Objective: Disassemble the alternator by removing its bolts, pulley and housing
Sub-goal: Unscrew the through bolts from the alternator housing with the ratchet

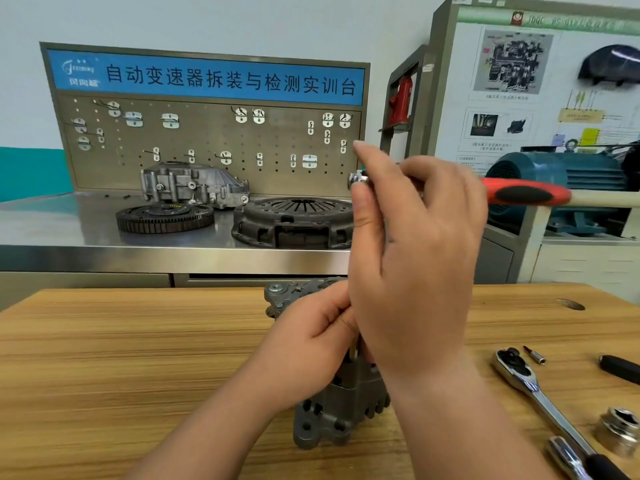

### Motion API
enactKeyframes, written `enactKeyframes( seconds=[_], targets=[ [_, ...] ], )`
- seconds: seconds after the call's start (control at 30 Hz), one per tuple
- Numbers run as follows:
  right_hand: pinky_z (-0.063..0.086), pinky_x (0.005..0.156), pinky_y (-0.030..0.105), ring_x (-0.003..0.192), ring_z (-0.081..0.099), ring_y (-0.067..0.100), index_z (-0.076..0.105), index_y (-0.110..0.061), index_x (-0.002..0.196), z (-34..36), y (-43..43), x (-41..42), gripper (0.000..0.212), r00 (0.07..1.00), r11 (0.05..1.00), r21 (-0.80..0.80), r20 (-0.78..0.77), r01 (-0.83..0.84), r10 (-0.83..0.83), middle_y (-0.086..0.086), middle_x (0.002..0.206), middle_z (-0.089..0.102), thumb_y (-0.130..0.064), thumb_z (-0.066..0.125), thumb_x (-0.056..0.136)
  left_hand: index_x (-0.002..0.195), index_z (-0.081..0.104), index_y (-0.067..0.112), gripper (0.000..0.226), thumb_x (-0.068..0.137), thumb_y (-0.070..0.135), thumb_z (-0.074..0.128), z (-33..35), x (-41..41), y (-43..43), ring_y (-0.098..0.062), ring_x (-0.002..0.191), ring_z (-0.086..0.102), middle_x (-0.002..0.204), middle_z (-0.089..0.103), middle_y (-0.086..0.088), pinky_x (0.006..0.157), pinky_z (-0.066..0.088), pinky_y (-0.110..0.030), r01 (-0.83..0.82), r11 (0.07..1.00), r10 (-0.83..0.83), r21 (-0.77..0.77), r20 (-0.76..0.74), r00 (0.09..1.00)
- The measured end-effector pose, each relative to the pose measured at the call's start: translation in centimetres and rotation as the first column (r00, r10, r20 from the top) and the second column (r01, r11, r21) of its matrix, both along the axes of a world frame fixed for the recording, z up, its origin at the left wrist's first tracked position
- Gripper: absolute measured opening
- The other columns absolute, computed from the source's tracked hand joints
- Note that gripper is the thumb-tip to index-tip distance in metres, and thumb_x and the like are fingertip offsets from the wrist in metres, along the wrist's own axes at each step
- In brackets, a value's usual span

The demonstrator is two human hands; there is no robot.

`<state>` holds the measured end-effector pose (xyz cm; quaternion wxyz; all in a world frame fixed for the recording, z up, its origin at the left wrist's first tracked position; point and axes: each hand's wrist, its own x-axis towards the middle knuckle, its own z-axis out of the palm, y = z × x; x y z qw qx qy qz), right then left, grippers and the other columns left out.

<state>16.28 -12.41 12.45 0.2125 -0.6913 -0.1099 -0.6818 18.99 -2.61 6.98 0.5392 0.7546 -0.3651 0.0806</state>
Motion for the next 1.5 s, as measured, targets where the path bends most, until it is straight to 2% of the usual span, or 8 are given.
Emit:
enactKeyframes(
  seconds=[0.33,0.47,0.63,0.93,1.13,1.23,1.37,1.5],
  targets=[
    [0.035,0.052,0.024,0.047,0.043,0.019,0.049,0.005,0.049,-0.7,-2.0,0.0,0.048,0.716,0.686,0.271,0.020,-0.675,0.698,0.012,0.048,0.044,-0.024,0.045,0.087,0.091,0.059,0.026,0.029,0.088,0.048,0.041,0.1,0.2,0.2,-0.030,0.074,0.064,0.072,0.069,0.008,0.079,0.049,-0.056,0.090,0.996,-0.090,0.021,0.003,0.996],
    [0.043,0.057,0.029,0.060,0.054,0.022,0.064,-0.002,0.074,-1.0,-2.0,1.1,0.046,0.504,0.516,0.597,-0.206,-0.614,0.838,0.015,0.066,0.060,-0.047,0.053,0.078,0.092,0.060,0.025,0.033,0.086,0.050,0.041,0.1,0.3,0.2,-0.034,0.072,0.064,0.074,0.069,0.008,0.078,0.048,-0.058,0.092,0.996,-0.092,0.012,0.004,0.996],
    [0.053,0.064,0.030,0.094,0.066,0.019,0.061,-0.032,0.114,-0.6,-1.5,0.9,0.033,0.174,0.160,0.608,-0.036,-0.778,0.984,0.005,0.113,0.069,-0.038,0.055,0.083,0.089,0.063,0.031,0.028,0.085,0.052,0.043,0.0,0.3,-0.1,-0.031,0.076,0.065,0.076,0.071,0.006,0.075,0.051,-0.056,0.044,0.999,-0.044,-0.012,0.009,0.999],
    [0.043,0.106,0.031,0.120,0.057,0.005,0.058,-0.032,0.122,-0.4,0.0,-0.2,0.030,0.499,0.461,0.400,-0.012,-0.792,0.867,-0.011,0.123,0.066,-0.037,0.047,0.095,0.091,0.065,0.034,0.030,0.078,0.054,0.046,-0.4,0.5,-0.3,-0.021,0.076,0.066,0.079,0.073,0.006,0.075,0.053,-0.054,-0.006,0.998,0.006,-0.063,-0.011,1.000],
    [0.049,0.080,0.030,0.086,0.071,0.018,0.060,-0.019,0.109,1.1,-1.3,-0.2,0.042,0.037,-0.033,0.712,0.082,-0.701,0.996,0.001,0.102,0.075,-0.049,0.040,0.086,0.088,0.060,0.024,0.031,0.088,0.050,0.042,-0.1,0.0,0.1,-0.035,0.077,0.062,0.074,0.069,0.007,0.076,0.049,-0.057,0.067,0.998,-0.067,-0.014,-0.009,0.998],
    [0.050,0.075,0.030,0.081,0.072,0.021,0.060,-0.020,0.110,1.2,-1.8,0.0,0.042,-0.071,-0.113,0.760,0.088,-0.641,0.994,0.003,0.098,0.075,-0.046,0.043,0.081,0.085,0.058,0.023,0.029,0.093,0.045,0.041,0.0,-0.1,0.2,-0.035,0.075,0.061,0.073,0.068,0.009,0.075,0.048,-0.057,0.072,0.997,-0.072,0.003,-0.001,0.997],
    [0.051,0.075,0.029,0.087,0.070,0.020,0.066,-0.032,0.109,0.5,-1.1,0.2,0.030,0.070,-0.004,0.689,0.080,-0.725,0.994,-0.001,0.104,0.072,-0.042,0.055,0.083,0.094,0.062,0.024,0.026,0.092,0.042,0.043,-0.2,0.2,-0.1,-0.032,0.085,0.064,0.084,0.073,0.002,0.081,0.049,-0.057,0.017,1.000,-0.017,-0.017,-0.010,1.000],
    [0.047,0.097,0.023,0.111,0.062,0.006,0.067,-0.041,0.107,0.4,-0.8,-0.2,0.027,0.406,0.366,0.436,-0.002,-0.822,0.914,-0.015,0.114,0.069,-0.021,0.061,0.088,0.097,0.065,0.033,0.023,0.088,0.041,0.045,-0.7,0.5,-0.3,-0.006,0.084,0.067,0.086,0.073,0.015,0.080,0.055,-0.035,-0.059,0.998,0.058,0.016,0.044,0.997]
  ],
)
